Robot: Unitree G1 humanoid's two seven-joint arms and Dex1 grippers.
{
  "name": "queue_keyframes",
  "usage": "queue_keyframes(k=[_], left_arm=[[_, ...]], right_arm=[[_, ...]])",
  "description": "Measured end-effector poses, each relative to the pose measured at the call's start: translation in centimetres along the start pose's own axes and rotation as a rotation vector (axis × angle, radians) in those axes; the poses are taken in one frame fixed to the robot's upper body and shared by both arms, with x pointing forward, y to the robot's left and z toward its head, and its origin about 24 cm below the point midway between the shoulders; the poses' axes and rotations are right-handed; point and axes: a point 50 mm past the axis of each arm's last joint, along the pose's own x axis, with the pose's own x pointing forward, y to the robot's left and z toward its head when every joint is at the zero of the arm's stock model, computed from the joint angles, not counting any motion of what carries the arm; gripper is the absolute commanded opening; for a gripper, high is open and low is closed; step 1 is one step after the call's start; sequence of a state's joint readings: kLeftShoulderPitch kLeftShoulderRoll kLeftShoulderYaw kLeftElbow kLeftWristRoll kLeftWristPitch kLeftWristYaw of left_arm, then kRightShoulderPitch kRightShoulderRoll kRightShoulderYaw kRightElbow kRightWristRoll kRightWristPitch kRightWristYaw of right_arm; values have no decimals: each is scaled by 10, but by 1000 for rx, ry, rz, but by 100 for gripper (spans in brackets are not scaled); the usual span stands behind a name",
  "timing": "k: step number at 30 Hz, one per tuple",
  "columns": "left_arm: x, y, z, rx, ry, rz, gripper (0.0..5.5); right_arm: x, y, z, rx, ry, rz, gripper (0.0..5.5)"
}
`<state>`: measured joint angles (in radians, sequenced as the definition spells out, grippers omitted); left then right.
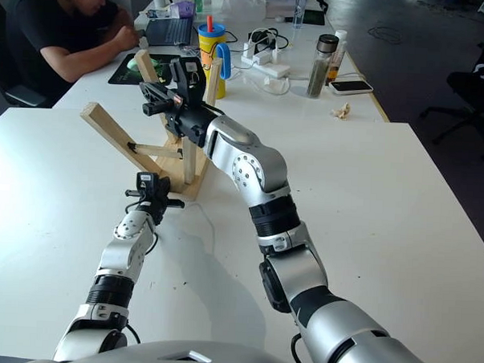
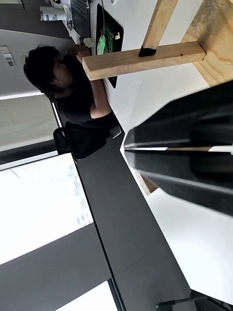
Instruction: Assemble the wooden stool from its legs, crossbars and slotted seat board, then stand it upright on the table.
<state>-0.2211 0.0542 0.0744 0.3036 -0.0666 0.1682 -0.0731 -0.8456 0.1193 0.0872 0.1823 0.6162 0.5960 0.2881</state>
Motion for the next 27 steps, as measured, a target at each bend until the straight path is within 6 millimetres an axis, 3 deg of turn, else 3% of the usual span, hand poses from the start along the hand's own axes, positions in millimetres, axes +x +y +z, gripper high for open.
queue_keyframes(k=[3, 6, 8, 10, 12, 14, 17, 19, 22, 27], left_arm=[[0, 0, 0, 3, -1, -3, 0], [-1, 0, 0, 19, -7, -12, 0], [-2, 2, 1, 63, -13, -19, 0], [-2, 2, 2, 87, -16, -30, 0], [-1, 3, 2, 101, -13, -37, 0], [1, 3, 3, 114, -7, -45, 0], [2, 4, 4, 125, 0, -60, 0], [2, 5, 4, 128, 3, -64, 0], [3, 6, 5, 129, 8, -78, 0], [3, 8, 5, 135, 10, -84, 0]], right_arm=[[-19, -20, 24, 120, -162, -10, 3], [-36, -37, 56, 96, -304, -6, 3], [-44, -57, 61, 59, -301, -40, 3], [-50, -78, 49, 8, -213, -113, 3], [-52, -100, 18, -92, -28, -153, 3], [-51, -109, -13, -181, 118, -134, 3], [-46, -108, -45, -257, 223, -55, 3], [-40, -104, -52, -284, 226, -1, 3], [-24, -93, -46, -337, 183, 72, 3], [-18, -87, -40, -352, 119, 123, 3]])
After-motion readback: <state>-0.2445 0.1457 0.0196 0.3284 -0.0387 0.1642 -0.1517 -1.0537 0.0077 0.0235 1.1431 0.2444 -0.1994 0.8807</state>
